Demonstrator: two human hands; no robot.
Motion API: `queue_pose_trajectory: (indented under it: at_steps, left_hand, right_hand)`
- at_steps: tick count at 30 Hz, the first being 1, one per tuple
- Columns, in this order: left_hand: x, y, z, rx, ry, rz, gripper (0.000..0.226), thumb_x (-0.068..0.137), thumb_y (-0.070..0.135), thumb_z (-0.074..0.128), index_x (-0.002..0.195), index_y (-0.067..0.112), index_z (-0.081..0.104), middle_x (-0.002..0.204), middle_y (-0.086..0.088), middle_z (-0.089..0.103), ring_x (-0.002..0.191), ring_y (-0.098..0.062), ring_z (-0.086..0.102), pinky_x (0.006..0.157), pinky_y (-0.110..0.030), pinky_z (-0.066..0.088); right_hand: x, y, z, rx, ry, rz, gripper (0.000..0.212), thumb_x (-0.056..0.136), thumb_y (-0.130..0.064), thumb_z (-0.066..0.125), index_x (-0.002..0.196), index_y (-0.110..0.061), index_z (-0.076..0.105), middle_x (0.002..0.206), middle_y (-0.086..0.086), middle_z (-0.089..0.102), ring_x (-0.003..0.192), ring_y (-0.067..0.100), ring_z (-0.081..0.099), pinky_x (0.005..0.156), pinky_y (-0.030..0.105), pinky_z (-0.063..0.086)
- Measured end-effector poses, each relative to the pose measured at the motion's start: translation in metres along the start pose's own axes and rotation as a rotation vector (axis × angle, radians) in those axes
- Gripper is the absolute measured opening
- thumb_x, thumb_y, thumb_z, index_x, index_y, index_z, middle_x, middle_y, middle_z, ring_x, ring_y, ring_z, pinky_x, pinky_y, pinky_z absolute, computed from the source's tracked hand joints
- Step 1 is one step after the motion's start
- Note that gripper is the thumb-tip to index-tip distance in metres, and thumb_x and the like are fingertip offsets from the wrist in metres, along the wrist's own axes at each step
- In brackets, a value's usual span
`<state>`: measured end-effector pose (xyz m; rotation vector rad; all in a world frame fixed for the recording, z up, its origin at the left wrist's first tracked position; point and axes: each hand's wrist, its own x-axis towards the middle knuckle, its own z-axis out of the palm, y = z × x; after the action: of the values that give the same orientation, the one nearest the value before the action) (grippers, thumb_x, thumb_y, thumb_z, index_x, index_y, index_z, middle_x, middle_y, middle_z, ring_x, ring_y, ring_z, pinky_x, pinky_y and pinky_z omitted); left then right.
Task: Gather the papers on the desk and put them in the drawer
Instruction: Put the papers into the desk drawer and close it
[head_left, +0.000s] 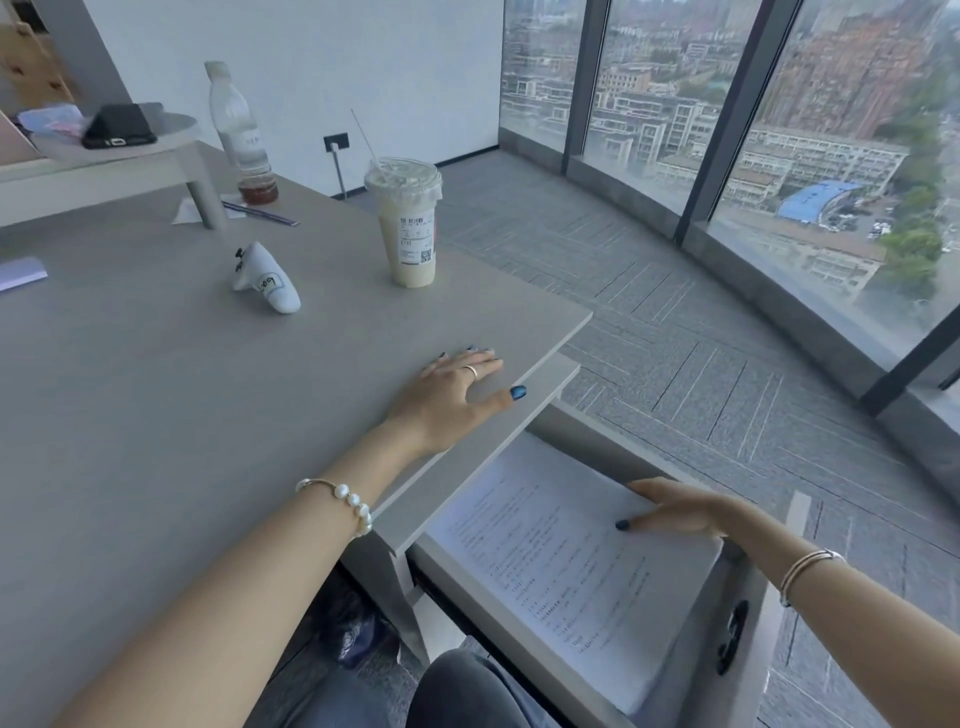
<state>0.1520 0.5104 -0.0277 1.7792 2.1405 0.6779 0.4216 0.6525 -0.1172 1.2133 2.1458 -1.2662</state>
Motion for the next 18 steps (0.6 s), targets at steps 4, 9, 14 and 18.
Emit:
queue_pose_trajectory:
  at_steps: [4,9,14,18]
  left_hand:
    - [0.0,0.0,-0.001,-0.005,0.004,-0.004,0.068,0.083,0.061,0.041,0.138,0.022,0.04,0.153,0.009,0.031,0.142,-0.002,0.017,0.117,-0.026,0.005]
    - [-0.001,0.002,0.0,-0.006,-0.003,-0.003,0.074,0.078,0.065,0.038,0.138,0.022,0.04,0.153,0.008,0.031,0.142,-0.003,0.018,0.118,-0.027,0.006]
    - [-0.002,0.002,-0.001,0.017,-0.009,0.001,0.072,0.081,0.063,0.039,0.139,0.021,0.039,0.154,0.007,0.03,0.143,-0.004,0.017,0.118,-0.027,0.006]
    - [-0.001,0.003,0.0,0.014,-0.009,-0.006,0.074,0.08,0.065,0.039,0.139,0.02,0.039,0.153,0.007,0.03,0.143,-0.004,0.017,0.118,-0.028,0.006]
  right_hand:
    - [0.011,0.006,0.014,-0.245,0.076,0.009,0.078,0.07,-0.051,0.07,0.134,-0.012,0.044,0.139,0.006,0.051,0.123,0.022,0.051,0.102,0.032,0.042]
    - [-0.015,0.001,0.015,-0.216,0.281,-0.109,0.092,0.06,-0.058,0.074,0.137,-0.019,0.04,0.14,0.0,0.049,0.126,0.017,0.047,0.096,0.021,0.037]
    - [-0.08,0.01,0.019,-0.151,0.459,-0.272,0.091,0.055,-0.062,0.072,0.135,-0.034,0.038,0.14,-0.015,0.04,0.127,0.002,0.035,0.107,0.022,0.025]
    - [-0.131,0.053,0.031,-0.268,0.446,-0.243,0.116,0.043,-0.084,0.06,0.137,-0.045,0.005,0.144,-0.025,0.004,0.136,0.001,0.007,0.116,0.033,0.011]
